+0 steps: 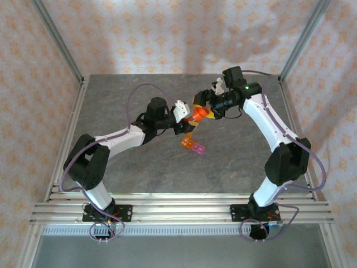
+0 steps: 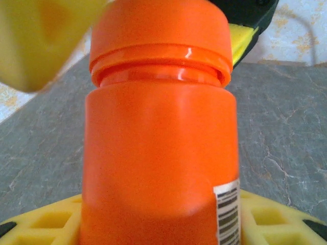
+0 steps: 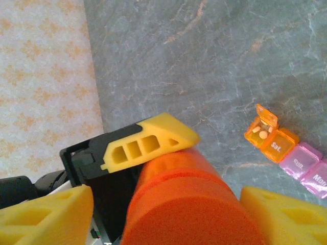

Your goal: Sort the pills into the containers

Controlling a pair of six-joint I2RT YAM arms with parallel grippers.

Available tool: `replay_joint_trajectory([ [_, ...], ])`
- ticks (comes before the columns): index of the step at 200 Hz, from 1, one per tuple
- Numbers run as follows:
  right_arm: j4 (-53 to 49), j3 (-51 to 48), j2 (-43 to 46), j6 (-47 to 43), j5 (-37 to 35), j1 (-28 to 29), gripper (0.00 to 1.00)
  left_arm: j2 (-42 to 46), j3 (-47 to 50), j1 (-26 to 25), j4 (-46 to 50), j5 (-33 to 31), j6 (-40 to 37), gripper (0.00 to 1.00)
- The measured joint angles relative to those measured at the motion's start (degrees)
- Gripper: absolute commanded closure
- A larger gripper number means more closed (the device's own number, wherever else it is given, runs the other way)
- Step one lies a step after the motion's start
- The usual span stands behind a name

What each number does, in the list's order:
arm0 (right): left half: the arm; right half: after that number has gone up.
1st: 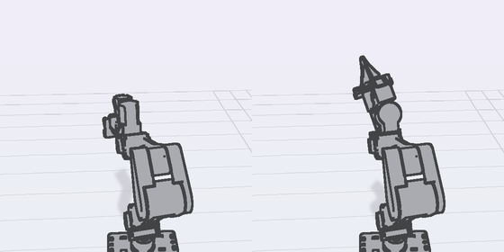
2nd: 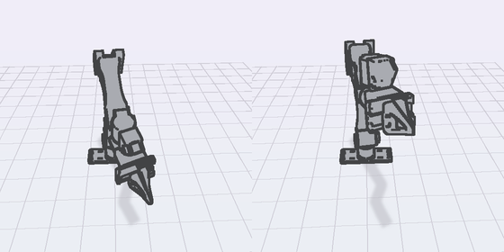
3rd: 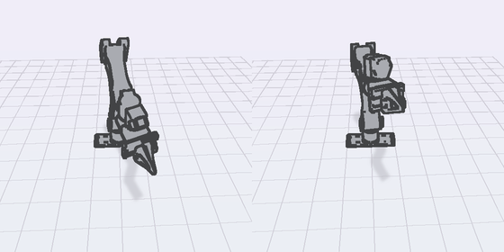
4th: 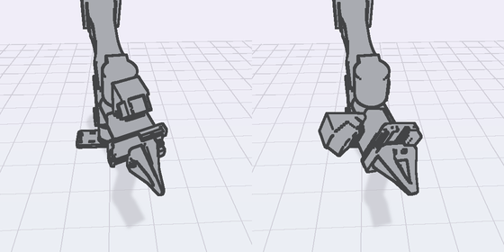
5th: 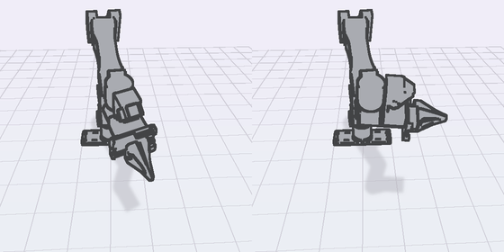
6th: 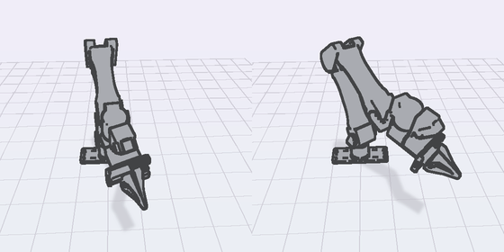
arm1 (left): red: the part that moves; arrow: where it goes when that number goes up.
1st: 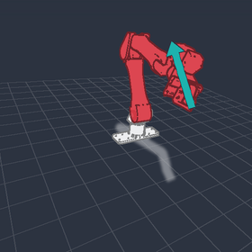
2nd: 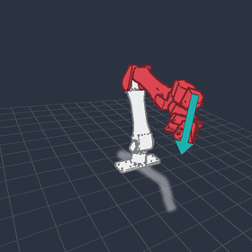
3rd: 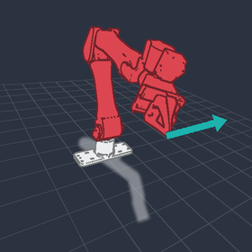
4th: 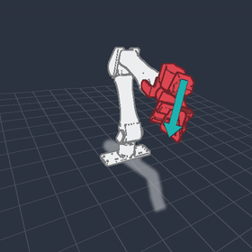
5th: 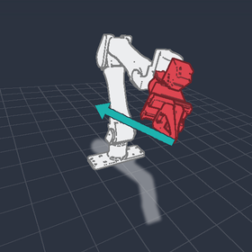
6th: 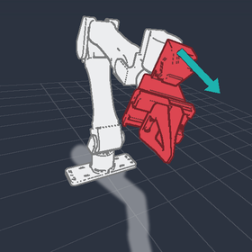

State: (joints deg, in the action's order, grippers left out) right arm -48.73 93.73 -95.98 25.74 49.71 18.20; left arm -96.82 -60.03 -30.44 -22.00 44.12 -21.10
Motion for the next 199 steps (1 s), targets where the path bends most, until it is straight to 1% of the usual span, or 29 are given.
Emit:
replay_joint_trajectory([
  [19,-0.07,1.51,-0.31,0.00,-0.50,-0.20,0.17,-0.02,-0.02,-0.02,-0.57,0.20,0.00,1.00],
  [50,0.42,2.93,-0.52,0.00,-0.83,-1.33,0.14,0.00,-0.02,-0.02,-1.40,0.31,0.02,1.00],
  [54,0.61,2.93,-0.52,-0.02,-0.83,-1.57,0.12,0.00,0.00,-0.07,-1.40,0.37,0.02,1.00],
  [75,1.46,2.67,-0.48,-0.26,-0.63,-2.89,0.11,0.00,0.22,-0.22,-1.55,0.42,0.22,1.00],
  [108,3.43,-2.08,1.88,-0.74,-0.07,-4.94,0.11,0.00,1.64,-0.15,-4.72,0.70,2.95,1.00],
  [128,4.68,-5.53,4.20,-1.14,0.72,-6.19,0.14,0.00,2.03,0.22,-6.47,1.11,4.81,1.00],
  [149,5.01,-6.54,6.49,-4.09,0.92,-6.80,0.15,0.00,2.03,0.46,-7.91,1.90,6.14,1.00],
  [199,5.29,-5.18,11.76,-16.57,3.17,-6.73,0.16,0.00,2.03,0.48,-8.92,3.52,7.72,1.00],
])
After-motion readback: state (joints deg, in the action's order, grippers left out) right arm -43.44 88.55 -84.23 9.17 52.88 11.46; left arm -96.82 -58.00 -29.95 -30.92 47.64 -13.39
